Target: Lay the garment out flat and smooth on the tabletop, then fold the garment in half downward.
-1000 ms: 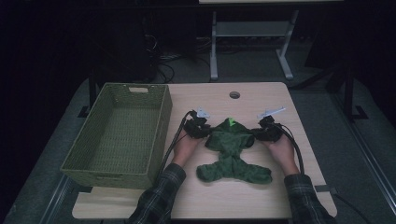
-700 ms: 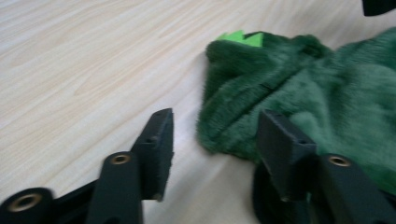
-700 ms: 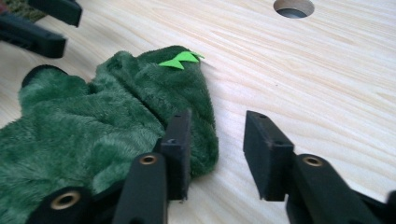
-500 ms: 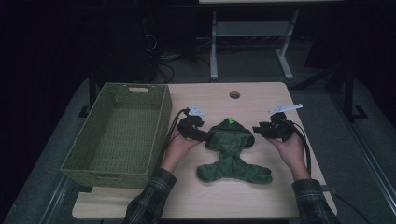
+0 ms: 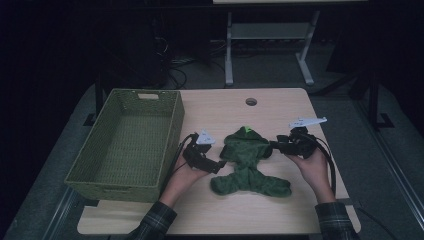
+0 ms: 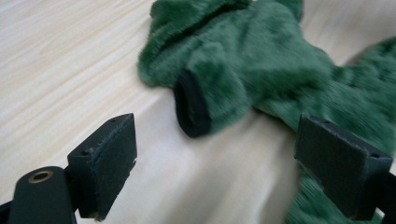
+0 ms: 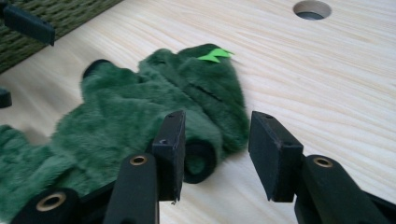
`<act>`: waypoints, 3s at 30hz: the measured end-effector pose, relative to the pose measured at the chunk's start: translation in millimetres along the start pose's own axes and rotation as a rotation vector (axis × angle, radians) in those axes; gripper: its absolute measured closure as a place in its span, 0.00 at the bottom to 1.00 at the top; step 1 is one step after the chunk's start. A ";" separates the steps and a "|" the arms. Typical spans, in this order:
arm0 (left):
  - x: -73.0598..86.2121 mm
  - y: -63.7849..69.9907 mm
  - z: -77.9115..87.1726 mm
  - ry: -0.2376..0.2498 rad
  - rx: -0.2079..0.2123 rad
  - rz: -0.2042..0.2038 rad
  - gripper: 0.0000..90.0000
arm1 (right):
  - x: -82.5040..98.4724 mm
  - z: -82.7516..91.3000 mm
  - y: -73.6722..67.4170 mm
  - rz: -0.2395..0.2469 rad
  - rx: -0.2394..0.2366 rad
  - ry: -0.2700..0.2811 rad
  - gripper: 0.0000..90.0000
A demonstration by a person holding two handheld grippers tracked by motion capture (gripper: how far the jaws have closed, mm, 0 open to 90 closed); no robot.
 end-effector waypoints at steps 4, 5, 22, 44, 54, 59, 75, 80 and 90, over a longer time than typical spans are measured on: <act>15.3 8.8 9.0 0.015 0.006 -0.009 0.14 | -2.1 3.5 -9.1 0.023 0.000 0.016 0.64; 18.8 10.3 10.9 0.017 0.006 -0.015 0.14 | -2.2 4.4 -11.4 0.029 0.002 0.020 0.64; 81.5 37.2 30.0 -0.003 -0.001 -0.036 0.14 | -4.2 5.4 -61.4 0.107 -0.070 0.042 0.64; 110.8 39.6 30.6 -0.036 0.013 -0.067 0.14 | -17.5 -38.0 -161.4 0.242 -0.282 0.022 0.77; 110.6 39.5 30.2 -0.034 0.019 -0.063 0.14 | -12.2 -59.9 -190.7 0.294 -0.344 -0.020 0.82; 110.4 38.9 30.5 -0.038 0.017 -0.072 0.14 | -8.2 -71.9 -196.7 0.315 -0.311 -0.051 0.82; 110.4 38.7 30.6 -0.041 0.021 -0.074 0.14 | 5.0 -82.7 -199.6 0.352 -0.283 -0.079 0.96; 110.2 38.5 30.2 -0.039 0.022 -0.075 0.14 | -3.6 -69.9 -199.3 0.323 -0.320 -0.017 0.96; 109.7 38.7 29.6 -0.036 0.027 -0.073 0.14 | -17.2 -34.9 -175.2 0.268 -0.301 0.099 0.95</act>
Point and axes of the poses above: each handheld gripper's, and its own axes: z roughly backward along the jaws, x roughly out of its underside, y roughly to its right, the point moved 3 cm from there along -z, roughly forward along the jaws, and after that the axes turned 13 degrees about z, right-handed, at the moved point
